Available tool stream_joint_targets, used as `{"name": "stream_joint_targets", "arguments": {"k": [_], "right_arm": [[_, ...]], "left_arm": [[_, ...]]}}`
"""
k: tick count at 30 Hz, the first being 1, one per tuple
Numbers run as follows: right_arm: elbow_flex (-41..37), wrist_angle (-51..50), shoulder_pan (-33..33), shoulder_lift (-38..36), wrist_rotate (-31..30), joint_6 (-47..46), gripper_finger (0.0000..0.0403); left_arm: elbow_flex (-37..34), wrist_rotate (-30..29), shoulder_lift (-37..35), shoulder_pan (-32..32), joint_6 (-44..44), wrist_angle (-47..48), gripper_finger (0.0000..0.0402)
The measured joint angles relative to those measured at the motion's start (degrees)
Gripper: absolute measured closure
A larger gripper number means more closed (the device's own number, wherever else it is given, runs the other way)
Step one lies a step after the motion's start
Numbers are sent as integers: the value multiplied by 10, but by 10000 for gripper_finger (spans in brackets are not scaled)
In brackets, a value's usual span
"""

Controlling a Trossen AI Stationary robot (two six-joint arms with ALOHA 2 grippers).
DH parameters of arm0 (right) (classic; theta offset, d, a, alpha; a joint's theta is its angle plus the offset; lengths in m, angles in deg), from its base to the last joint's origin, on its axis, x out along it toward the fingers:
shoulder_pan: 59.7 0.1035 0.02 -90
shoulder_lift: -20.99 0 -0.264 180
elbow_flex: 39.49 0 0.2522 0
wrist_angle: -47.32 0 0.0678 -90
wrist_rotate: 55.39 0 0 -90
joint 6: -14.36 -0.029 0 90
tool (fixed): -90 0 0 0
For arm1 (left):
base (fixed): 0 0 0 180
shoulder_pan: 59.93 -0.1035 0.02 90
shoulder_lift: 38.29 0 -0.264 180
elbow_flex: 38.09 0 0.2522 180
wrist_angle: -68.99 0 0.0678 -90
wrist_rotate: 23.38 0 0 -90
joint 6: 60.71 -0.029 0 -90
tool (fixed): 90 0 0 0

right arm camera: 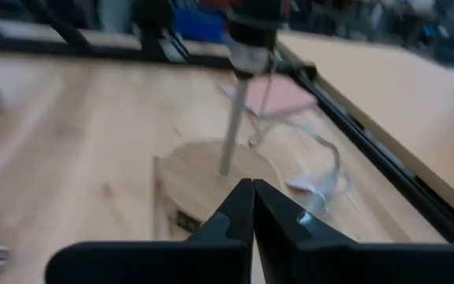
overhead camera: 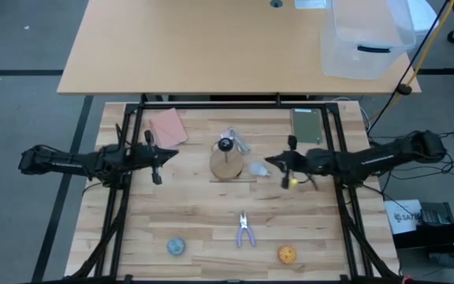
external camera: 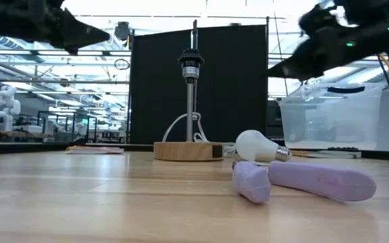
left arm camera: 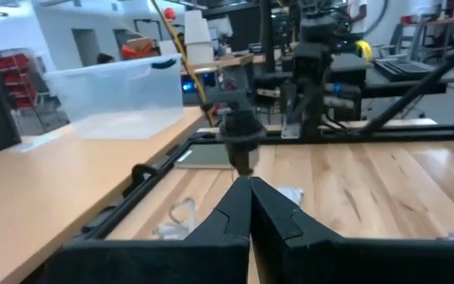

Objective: Screw lightbulb
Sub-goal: Return to Home Position

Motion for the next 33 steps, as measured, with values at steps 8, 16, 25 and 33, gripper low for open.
{"name": "stream_joint_targets", "arguments": {"k": [8,16,25,33], "right_arm": [[-152,121,-2,-147,83,38,402],[-171,77,-22,-238,157,58,403],[-171,-17,-78,-332,186,42,403],[-171,-119,-91,-411,214,12,403]], "left_arm": [[-48,11,-40,0,17,0,401],[-77,26,-55,-3,16,0,401],[-96,43,-97,-19,29,11,401],[-97,52,-147,-18,53,68,401]]}}
